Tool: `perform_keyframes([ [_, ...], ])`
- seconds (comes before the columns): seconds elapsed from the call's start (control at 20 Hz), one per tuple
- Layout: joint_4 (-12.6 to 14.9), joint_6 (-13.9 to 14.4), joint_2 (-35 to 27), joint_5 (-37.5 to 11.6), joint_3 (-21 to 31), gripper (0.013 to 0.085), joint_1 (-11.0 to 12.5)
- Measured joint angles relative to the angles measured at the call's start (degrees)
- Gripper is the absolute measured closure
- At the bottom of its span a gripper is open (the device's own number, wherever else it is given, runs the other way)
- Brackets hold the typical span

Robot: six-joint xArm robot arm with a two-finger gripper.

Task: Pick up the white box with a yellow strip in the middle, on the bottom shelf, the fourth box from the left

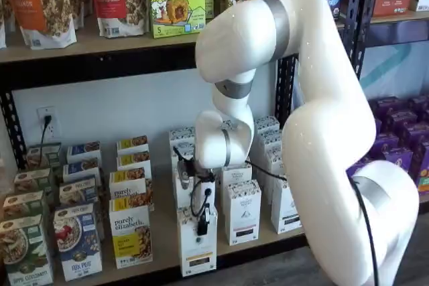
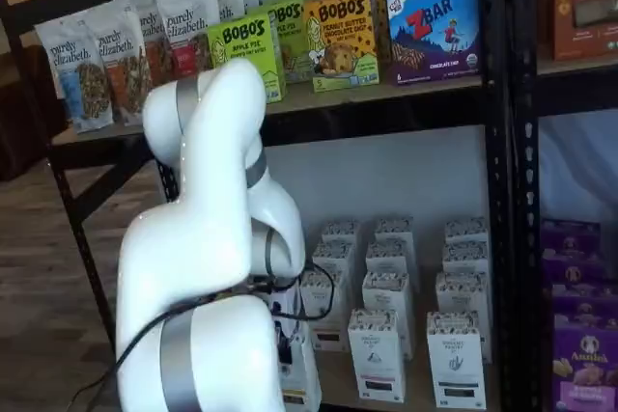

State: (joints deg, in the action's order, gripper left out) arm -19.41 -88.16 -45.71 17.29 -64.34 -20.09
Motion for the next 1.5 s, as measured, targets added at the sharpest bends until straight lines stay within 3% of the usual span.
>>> perform_keyframes([
  [0.4, -4.3, -3.4, 8.1, -0.1, 9.3, 0.049, -0.8],
  [0.9, 6.1, 5.5, 16.2, -2.4, 18.6, 0.049, 0.1],
  [1.1, 7.5, 6.7, 21.2, -0.5, 22.2, 0.049, 0.5],
  [1.35, 13.2, 12.0, 26.3, 1.8, 25.2, 0.049, 0.7],
  [1.5, 14.2, 13.1, 28.8, 3.6, 26.3, 0.049, 0.6],
])
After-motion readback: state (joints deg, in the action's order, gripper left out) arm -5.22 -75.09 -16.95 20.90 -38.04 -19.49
